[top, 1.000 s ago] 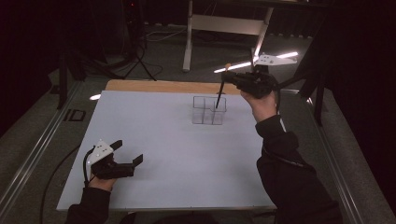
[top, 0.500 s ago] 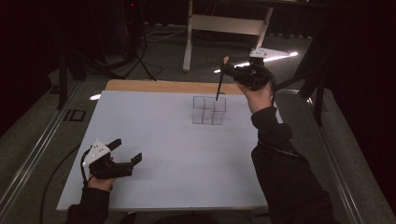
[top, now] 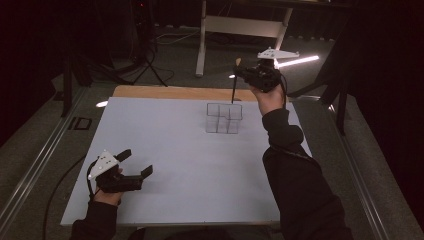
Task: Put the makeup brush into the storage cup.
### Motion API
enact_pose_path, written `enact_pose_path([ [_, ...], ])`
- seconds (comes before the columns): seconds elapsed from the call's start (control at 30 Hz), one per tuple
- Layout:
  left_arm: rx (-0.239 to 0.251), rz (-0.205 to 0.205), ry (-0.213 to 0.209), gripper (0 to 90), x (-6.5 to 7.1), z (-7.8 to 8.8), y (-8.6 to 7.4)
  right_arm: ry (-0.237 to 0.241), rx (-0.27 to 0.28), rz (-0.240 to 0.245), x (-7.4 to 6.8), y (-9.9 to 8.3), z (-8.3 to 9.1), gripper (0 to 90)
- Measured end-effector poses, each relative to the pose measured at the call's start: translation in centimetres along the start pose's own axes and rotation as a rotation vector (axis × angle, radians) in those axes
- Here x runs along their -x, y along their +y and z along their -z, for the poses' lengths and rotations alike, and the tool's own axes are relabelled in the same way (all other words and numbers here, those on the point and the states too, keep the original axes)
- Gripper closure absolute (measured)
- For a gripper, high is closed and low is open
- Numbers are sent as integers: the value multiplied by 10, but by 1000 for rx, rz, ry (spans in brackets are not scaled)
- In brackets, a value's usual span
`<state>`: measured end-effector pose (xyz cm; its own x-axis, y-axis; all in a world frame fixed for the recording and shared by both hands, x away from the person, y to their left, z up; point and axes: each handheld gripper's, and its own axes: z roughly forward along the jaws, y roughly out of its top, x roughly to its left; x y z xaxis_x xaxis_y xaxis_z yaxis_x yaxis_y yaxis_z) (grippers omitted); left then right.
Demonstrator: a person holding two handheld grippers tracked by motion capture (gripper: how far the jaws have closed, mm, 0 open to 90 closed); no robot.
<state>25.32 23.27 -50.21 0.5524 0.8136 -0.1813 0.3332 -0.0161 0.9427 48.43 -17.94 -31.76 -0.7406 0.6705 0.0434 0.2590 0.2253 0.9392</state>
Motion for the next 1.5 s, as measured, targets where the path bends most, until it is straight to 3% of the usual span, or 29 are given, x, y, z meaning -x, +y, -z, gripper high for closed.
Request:
enact_pose_path([
  [0.33, -2, 3, -9, 0, 0, 0, 0, -15, -16, 16, -4, -11, -19, 845],
  [0.47, 0, 10, -11, 1, 0, 1, 0, -15, -29, -13, -2, -22, -30, 845],
  [1.1, -4, 12, -19, 1, 0, 2, 0, -28, -72, -48, 9, -65, -57, 844],
  [1.5, 0, 13, -22, 1, 1, 2, 1, -29, -93, -70, 9, -80, -63, 844],
])
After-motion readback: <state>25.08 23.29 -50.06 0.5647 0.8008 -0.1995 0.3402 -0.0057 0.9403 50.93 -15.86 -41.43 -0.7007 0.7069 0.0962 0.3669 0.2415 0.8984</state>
